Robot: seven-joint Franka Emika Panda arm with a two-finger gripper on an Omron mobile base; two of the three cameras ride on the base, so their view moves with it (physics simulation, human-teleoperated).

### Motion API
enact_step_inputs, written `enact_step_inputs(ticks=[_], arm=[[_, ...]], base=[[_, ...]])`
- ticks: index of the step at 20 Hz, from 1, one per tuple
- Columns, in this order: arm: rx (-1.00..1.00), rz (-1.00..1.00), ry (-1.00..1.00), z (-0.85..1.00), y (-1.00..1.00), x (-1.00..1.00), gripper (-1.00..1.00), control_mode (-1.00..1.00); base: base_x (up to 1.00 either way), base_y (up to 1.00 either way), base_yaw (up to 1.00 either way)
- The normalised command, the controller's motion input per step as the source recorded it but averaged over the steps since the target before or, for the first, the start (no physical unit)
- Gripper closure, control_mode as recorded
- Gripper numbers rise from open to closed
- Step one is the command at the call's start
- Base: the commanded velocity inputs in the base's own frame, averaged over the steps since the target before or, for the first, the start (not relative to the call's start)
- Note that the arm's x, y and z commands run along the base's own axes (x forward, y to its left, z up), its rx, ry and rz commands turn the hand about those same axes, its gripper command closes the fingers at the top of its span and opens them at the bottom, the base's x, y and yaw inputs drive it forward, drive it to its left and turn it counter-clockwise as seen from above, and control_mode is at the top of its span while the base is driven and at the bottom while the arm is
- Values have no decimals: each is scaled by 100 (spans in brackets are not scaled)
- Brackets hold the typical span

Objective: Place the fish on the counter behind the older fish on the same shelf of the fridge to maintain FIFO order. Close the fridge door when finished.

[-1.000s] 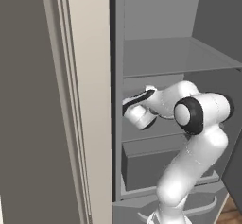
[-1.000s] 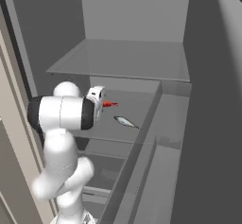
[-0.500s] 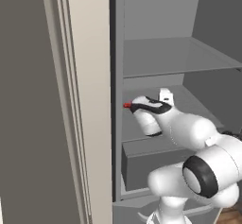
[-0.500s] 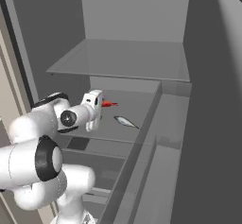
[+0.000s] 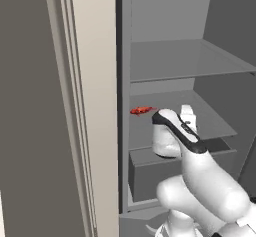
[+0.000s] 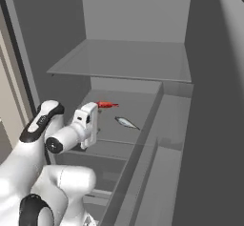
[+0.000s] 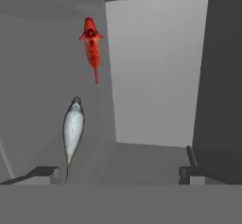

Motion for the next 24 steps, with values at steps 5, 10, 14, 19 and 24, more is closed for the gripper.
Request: enact_step_inputs(ticks=[5,10,14,19,24], arm=[[3,0,14,92,-8,-87,-100,-100],[4,0,16,93,-8,-88,-100,-100],[0,0,13,63,-2,-76,-100,-100],[0,0,4,50,0,-38,-100,-100],[0,0,0,11,0,-4,-100,-100]], base=[[0,0,0],[0,0,0],[0,0,0],[0,0,0],[0,0,0]])
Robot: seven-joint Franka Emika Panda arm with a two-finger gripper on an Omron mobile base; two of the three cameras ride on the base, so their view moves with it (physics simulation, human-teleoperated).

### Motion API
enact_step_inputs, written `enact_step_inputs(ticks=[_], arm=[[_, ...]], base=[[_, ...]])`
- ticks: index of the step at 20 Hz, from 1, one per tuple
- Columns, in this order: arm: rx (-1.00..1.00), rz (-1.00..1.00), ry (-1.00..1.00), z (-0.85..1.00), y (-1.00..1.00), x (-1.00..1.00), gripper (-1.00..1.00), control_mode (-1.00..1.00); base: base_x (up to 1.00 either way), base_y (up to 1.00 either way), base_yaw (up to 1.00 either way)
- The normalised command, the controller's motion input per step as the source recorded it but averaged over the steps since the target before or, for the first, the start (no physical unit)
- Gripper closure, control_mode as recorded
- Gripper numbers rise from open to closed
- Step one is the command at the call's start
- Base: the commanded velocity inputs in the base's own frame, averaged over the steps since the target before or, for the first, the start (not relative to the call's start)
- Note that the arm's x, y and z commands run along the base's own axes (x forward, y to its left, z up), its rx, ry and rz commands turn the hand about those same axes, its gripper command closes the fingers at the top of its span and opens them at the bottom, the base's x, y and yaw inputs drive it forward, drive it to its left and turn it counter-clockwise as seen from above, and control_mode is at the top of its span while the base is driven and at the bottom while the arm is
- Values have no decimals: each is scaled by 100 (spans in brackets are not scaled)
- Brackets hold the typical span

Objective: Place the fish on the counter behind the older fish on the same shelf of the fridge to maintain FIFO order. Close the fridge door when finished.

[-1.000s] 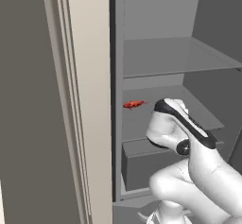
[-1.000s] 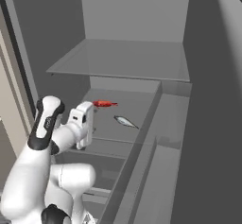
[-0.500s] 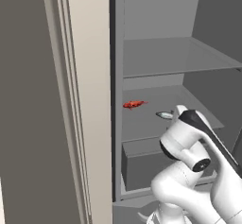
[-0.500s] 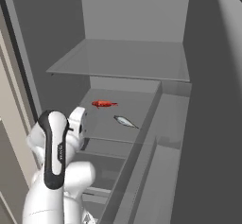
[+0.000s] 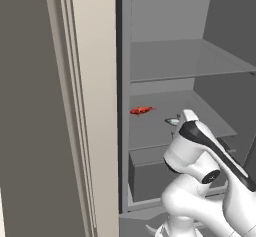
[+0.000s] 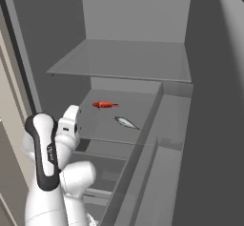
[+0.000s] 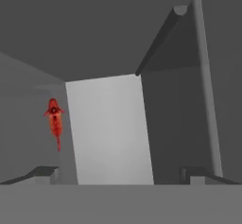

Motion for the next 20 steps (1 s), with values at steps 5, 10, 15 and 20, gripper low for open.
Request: enact_step_inputs(ticks=[5,10,15,20], arm=[[0,0,0,0,0,0,-100,-100],[0,0,0,-2,0,-4,-100,-100],[0,0,0,-5,0,-8,-100,100],[0,0,0,0,0,0,-100,100]], base=[[0,0,0],[0,0,0],[-75,0,-3],[-100,0,-7]])
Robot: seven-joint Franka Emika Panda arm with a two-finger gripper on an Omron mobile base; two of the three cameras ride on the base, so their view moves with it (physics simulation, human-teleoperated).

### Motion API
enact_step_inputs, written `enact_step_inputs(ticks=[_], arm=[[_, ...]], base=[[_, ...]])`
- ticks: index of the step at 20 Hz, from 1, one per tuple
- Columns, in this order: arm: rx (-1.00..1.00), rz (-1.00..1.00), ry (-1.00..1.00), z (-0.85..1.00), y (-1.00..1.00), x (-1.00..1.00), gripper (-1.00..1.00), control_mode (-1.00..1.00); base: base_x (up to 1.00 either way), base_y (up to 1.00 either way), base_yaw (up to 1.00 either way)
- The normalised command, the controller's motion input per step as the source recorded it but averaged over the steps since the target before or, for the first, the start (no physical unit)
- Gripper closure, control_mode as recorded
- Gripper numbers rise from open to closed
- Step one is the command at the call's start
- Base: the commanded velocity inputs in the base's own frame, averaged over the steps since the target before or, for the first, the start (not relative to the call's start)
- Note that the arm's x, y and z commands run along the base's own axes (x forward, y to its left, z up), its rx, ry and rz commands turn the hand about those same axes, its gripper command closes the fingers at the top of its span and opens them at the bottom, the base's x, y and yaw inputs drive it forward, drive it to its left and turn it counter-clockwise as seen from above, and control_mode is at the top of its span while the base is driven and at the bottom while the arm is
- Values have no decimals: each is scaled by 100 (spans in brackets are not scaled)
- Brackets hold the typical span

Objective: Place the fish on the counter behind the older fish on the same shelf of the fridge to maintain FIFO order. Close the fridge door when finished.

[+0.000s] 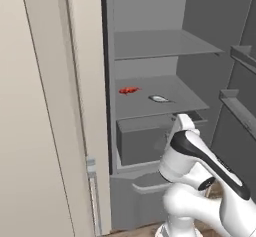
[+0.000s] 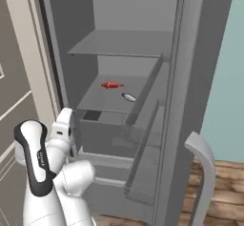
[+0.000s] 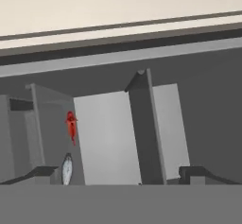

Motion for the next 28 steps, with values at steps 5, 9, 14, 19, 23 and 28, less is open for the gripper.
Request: enact_step_inputs(ticks=[5,9,14,19,23,28], arm=[[0,0,0,0,0,0,-100,100],[0,0,0,0,0,0,-100,100],[0,0,0,0,0,0,-100,100],[0,0,0,0,0,0,-100,100],[0,0,0,0,0,0,-100,100],[0,0,0,0,0,0,-100,100]], base=[[-100,0,-8],[-100,0,-8],[-99,-27,-12],[-81,-98,0],[-73,-100,2],[-34,-100,7]])
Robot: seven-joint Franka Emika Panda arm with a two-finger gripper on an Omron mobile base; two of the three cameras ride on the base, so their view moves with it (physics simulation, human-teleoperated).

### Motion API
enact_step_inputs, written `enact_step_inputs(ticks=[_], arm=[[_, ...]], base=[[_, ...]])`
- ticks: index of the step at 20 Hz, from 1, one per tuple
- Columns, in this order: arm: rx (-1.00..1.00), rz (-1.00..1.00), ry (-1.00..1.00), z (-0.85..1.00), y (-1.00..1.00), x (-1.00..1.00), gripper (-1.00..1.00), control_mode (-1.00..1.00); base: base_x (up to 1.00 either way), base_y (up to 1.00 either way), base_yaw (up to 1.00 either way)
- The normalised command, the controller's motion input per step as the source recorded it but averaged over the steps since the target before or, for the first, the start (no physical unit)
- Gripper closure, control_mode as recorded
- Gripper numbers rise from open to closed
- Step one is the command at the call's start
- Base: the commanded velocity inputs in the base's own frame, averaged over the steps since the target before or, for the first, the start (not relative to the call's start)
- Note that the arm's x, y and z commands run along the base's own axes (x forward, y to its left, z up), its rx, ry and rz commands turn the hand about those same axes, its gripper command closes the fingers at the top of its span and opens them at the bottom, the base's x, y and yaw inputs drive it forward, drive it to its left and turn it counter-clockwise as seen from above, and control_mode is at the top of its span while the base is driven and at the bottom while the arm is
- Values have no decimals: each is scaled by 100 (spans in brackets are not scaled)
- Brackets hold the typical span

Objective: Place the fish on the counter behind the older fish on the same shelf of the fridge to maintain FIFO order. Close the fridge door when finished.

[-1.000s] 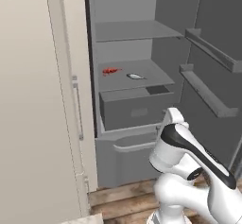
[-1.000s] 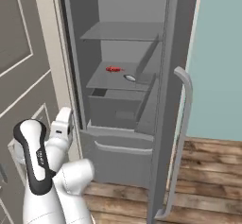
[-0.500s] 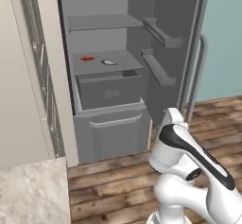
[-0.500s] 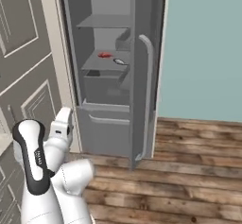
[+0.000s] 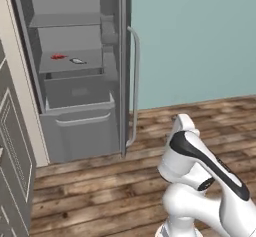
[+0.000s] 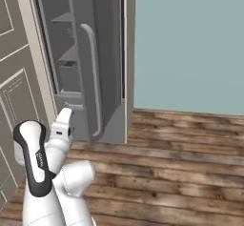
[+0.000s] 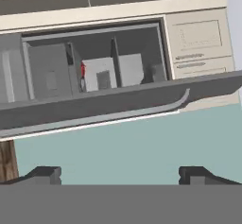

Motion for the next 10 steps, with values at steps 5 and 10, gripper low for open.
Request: enact_step_inputs(ticks=[5,10], arm=[[0,0,0,0,0,0,-100,100],[0,0,0,0,0,0,-100,100]], base=[[19,-100,16],[70,-98,27]])
